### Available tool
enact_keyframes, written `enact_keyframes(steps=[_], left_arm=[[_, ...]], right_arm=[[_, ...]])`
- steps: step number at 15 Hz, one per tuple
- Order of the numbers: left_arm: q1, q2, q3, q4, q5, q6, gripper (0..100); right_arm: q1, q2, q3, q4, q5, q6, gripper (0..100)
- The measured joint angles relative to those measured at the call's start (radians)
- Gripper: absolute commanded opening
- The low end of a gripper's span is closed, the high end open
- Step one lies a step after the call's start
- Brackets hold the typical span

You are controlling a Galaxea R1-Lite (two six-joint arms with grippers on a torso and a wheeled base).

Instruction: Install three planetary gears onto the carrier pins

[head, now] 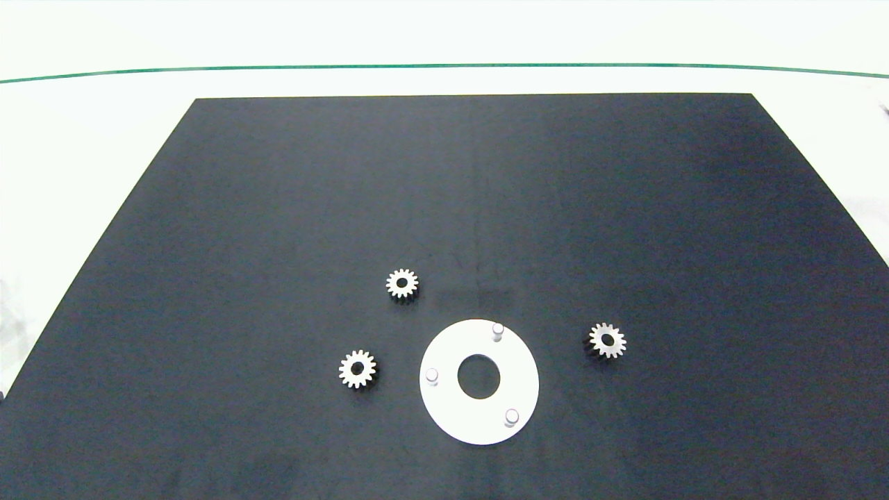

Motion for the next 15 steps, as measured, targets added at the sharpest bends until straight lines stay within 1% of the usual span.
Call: enact_keyframes(steps=[2, 5, 15], left_arm=[[0.0, 0.0, 0.0, -0.001, -0.004, 0.01, 100], [0.0, 0.0, 0.0, -0.001, -0.005, 0.016, 100], [0.0, 0.001, 0.0, 0.0, -0.005, 0.016, 100]], right_arm=[[0.0, 0.0, 0.0, 0.0, 0.0, -0.001, 100], [0.0, 0.0, 0.0, 0.0, 0.0, -0.001, 100], [0.001, 0.0, 0.0, 0.001, 0.0, -0.001, 100]])
